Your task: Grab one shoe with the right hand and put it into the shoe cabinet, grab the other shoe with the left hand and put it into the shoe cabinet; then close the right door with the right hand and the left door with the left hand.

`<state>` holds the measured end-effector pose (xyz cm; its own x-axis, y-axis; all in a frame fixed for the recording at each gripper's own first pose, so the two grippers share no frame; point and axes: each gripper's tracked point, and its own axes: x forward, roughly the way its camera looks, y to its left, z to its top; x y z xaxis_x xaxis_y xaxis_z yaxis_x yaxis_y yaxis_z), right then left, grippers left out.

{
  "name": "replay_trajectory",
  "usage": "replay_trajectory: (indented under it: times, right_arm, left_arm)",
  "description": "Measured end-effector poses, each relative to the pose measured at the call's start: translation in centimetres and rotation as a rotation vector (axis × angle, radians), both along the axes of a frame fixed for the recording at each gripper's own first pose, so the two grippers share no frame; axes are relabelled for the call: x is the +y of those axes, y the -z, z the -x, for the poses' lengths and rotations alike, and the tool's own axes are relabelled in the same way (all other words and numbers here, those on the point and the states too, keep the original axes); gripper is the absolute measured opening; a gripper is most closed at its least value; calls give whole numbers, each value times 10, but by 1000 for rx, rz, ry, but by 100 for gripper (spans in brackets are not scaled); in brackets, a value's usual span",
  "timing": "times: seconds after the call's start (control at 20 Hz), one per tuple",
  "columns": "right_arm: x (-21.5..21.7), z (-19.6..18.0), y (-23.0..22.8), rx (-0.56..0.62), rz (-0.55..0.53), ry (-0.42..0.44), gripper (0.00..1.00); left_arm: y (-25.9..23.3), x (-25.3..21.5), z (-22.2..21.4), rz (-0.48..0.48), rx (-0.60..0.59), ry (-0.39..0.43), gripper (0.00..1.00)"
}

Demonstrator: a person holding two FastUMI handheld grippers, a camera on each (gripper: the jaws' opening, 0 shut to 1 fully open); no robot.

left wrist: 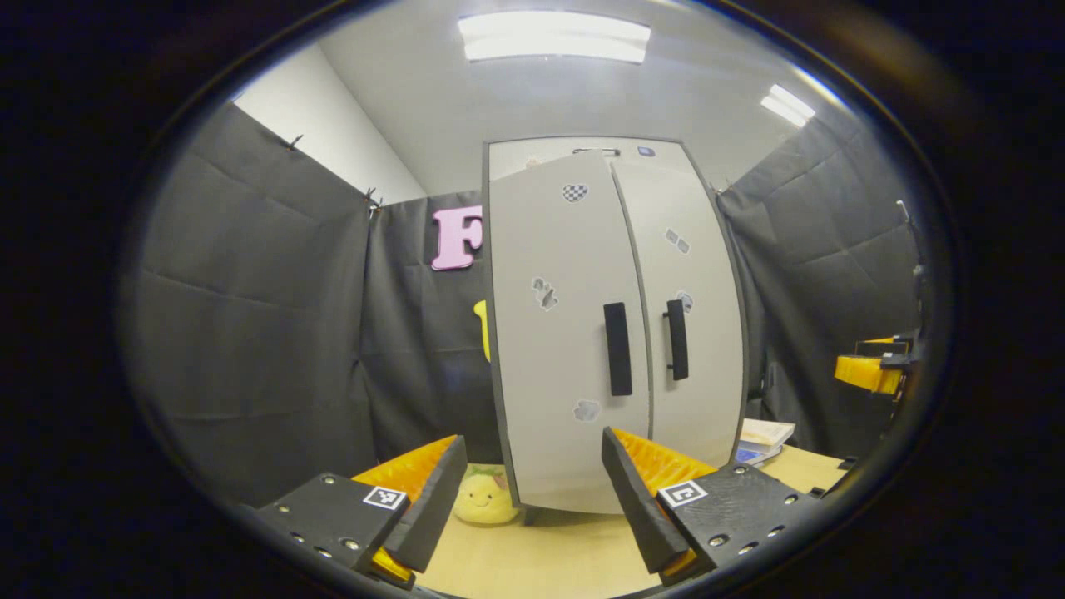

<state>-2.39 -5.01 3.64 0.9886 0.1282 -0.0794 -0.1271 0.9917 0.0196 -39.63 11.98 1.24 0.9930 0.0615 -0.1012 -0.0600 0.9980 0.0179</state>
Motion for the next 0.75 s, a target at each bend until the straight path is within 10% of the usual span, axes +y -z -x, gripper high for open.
replay_trajectory:
  times: [0.75]
  right_arm:
    - [0, 2, -9, -14, 21, 23, 99]
  left_arm:
    - [0, 4, -1, 7, 15, -19, 94]
